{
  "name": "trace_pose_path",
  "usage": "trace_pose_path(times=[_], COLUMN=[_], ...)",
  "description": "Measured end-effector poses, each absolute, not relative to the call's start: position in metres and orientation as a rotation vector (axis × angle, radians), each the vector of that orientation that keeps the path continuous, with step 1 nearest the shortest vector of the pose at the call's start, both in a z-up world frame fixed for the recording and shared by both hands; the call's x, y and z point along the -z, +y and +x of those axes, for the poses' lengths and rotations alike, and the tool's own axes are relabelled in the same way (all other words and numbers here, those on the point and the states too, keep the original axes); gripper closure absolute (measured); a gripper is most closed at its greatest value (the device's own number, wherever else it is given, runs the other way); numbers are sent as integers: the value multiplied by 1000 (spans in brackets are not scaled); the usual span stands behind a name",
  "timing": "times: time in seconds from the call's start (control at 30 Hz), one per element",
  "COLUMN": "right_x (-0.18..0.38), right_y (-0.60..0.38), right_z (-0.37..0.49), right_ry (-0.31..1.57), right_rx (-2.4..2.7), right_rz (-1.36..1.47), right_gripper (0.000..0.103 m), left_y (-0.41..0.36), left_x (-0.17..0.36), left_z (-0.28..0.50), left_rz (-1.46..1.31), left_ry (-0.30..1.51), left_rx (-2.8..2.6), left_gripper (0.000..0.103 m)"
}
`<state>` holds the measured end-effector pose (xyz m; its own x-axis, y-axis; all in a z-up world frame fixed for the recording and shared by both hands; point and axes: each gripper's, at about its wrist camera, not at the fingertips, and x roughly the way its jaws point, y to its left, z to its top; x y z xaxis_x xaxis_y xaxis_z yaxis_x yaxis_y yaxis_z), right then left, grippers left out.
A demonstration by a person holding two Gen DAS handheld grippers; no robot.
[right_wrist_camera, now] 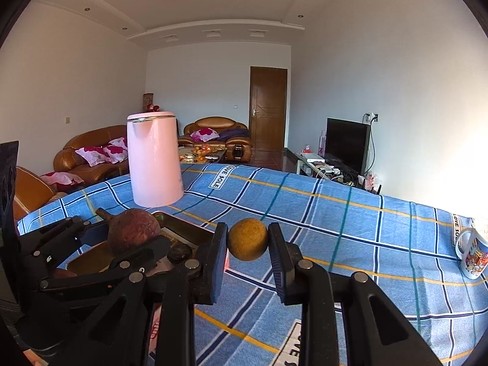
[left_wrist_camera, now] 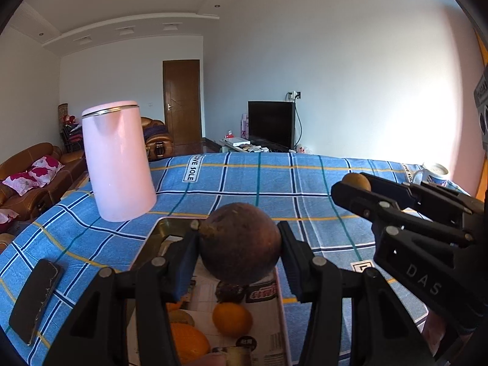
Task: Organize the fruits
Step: 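Carry the yellow fruit with the right tool while the left tool carries the purple-red fruit to the tin, then release the yellow fruit from the right tool while the left tool releases the purple-red fruit into the tin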
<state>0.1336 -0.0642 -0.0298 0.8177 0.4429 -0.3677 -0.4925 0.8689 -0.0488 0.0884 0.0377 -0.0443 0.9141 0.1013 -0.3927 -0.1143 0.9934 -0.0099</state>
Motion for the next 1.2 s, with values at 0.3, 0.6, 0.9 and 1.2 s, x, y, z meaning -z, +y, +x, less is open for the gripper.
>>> trace_pose_path(times=[0.3, 0.6, 0.9, 1.2], right_x=[37, 45, 54, 69], right_y=[-27, 0, 12, 27], right_z=[143, 153, 161, 172], right_ry=[386, 437, 481, 567], right_rx=[-550, -586, -586, -577], right_rz=[-171, -176, -173, -205], right_gripper=[74, 74, 74, 74], left_y=[66, 90, 110, 118], left_x=[51, 58, 61, 69], left_z=[89, 91, 95, 105], left_rz=[-54, -74, -97, -105], left_ry=[435, 470, 494, 554], left_rx=[-149, -173, -201, -192], left_gripper=[51, 51, 51, 51])
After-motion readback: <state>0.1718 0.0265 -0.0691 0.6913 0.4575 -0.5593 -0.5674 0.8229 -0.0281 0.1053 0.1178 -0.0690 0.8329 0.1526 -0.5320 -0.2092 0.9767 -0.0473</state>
